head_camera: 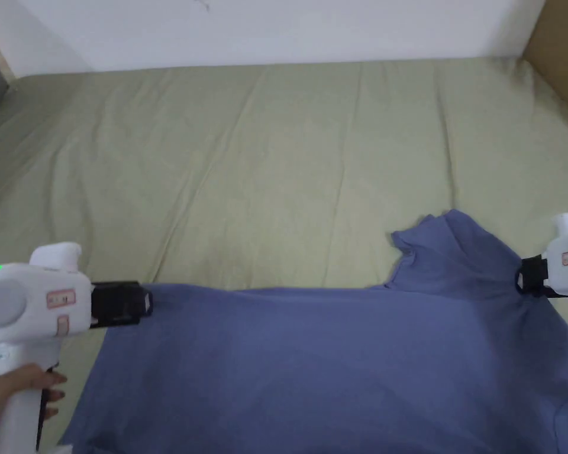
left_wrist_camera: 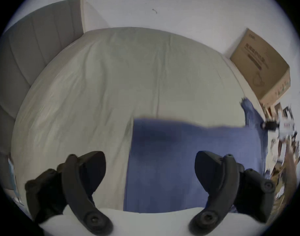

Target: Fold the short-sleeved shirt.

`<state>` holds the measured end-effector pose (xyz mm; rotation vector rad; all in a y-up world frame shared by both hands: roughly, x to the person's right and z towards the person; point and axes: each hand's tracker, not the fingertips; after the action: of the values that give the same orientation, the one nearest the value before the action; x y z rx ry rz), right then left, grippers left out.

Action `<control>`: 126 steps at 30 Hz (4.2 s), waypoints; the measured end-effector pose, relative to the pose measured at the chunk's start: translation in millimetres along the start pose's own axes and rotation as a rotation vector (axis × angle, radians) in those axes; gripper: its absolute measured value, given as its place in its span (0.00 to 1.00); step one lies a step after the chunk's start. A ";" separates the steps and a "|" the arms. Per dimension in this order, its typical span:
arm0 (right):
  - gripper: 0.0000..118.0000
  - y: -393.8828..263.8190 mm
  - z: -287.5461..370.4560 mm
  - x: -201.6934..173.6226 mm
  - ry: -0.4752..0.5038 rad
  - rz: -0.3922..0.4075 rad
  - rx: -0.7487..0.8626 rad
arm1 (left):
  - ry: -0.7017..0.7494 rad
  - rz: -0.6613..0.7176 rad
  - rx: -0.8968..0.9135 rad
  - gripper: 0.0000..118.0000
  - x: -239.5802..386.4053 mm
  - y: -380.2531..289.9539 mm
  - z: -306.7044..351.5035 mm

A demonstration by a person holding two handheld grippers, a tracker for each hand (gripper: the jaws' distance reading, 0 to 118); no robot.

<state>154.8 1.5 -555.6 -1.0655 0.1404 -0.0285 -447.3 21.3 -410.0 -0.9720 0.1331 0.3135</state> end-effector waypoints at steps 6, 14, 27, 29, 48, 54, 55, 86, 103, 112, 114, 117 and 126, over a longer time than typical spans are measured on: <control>0.01 0.5 -2.0 1.2 0.004 0.005 -0.005 | 0.058 0.037 -0.020 0.89 -0.3 37.3 -37.8; 0.01 0.5 -0.9 -0.6 0.017 -0.023 -0.008 | 0.106 -0.031 -0.140 0.28 7.8 26.5 -65.9; 0.01 -12.8 115.4 -7.5 0.037 0.028 0.137 | 0.044 -0.089 0.010 0.00 15.4 8.3 57.1; 0.01 -29.1 142.3 -5.5 0.040 0.033 0.170 | 0.040 -0.098 0.041 0.00 10.3 -11.7 88.6; 0.11 -281.2 178.7 35.3 0.029 -0.085 -0.017 | 0.034 -0.017 -0.119 0.35 -33.7 -216.8 134.7; 0.54 -262.1 197.2 21.1 -0.089 0.017 0.050 | 0.012 0.017 -0.038 0.79 -30.9 -204.5 163.8; 0.54 -257.5 204.7 15.3 -0.082 0.016 0.073 | -0.006 0.031 -0.019 0.79 -30.1 -201.6 169.3; 0.00 -234.0 144.8 -146.4 0.199 0.156 0.060 | -0.443 0.743 -0.109 0.05 -107.3 -258.6 78.3; 0.00 -235.8 166.2 -93.6 0.193 0.065 0.120 | -0.281 -0.138 0.084 0.05 100.1 -157.2 181.7; 0.00 -254.2 168.4 -38.2 0.157 -0.069 0.112 | -0.458 -0.463 -0.051 0.24 245.3 -214.3 114.1; 0.00 -258.3 168.2 -27.0 0.149 -0.107 0.106 | -0.476 -0.445 -0.156 0.83 255.4 -224.4 87.7; 0.00 -262.2 171.5 -16.2 0.137 -0.153 0.101 | -0.423 -0.382 -0.199 0.82 248.3 -227.6 77.7; 0.00 -260.3 171.1 -21.4 0.156 -0.179 0.129 | -0.420 -0.084 -0.070 0.00 166.2 -193.1 102.6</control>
<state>167.2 26.2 -244.6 -0.9435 0.1817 -0.2793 -230.9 38.8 -241.6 -0.9586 -0.3020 0.4401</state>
